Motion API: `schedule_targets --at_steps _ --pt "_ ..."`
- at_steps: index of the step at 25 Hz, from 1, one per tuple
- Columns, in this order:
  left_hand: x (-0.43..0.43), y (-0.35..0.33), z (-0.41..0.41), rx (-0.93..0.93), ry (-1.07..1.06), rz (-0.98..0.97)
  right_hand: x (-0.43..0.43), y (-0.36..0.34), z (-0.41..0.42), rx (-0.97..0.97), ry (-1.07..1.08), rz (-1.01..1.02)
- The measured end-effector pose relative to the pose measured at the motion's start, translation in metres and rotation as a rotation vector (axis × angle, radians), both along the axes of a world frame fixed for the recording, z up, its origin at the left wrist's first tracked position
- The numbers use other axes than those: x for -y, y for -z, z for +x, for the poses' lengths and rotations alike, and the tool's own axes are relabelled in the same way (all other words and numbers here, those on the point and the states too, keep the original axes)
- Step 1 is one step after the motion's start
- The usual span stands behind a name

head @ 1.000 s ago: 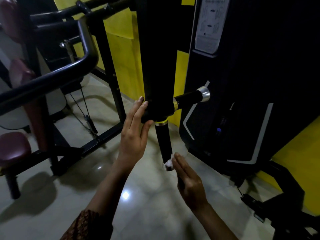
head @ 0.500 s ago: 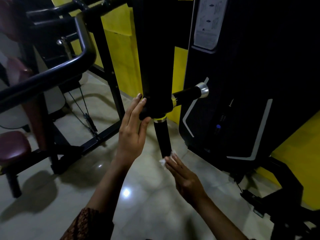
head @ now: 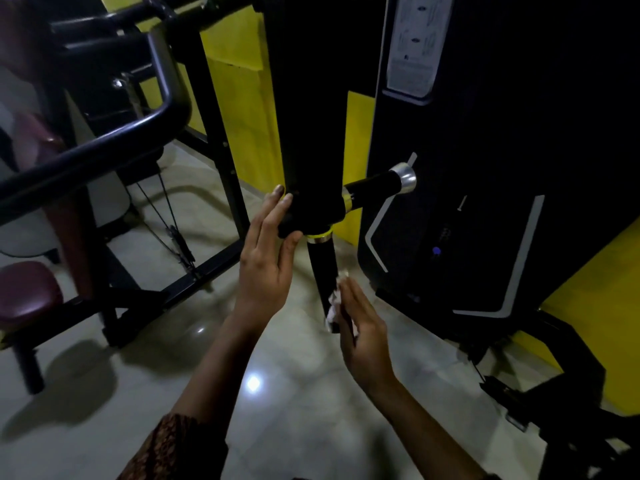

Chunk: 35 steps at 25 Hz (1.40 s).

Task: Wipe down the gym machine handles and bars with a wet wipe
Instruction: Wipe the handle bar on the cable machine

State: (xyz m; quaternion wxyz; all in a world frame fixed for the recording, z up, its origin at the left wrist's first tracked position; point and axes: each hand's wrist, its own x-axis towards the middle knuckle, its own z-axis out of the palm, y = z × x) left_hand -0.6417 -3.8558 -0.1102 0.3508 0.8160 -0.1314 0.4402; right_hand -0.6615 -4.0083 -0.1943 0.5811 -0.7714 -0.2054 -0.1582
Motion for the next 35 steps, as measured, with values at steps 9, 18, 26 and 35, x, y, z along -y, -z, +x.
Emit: schedule_targets --at_steps 9,18,26,35 --pt "-0.001 0.000 0.001 -0.023 0.004 -0.001 -0.016 -0.046 0.011 0.578 0.050 -0.367" --pt "-0.006 -0.002 -0.003 -0.052 0.054 0.002 0.028 0.024 -0.007 0.264 -0.144 -0.477" --pt "-0.002 -0.002 -0.004 -0.044 0.020 -0.007 -0.018 -0.042 0.026 0.367 0.121 -0.178" --pt "-0.003 0.001 -0.003 -0.032 0.034 -0.030 0.017 -0.006 0.001 0.395 0.111 -0.318"
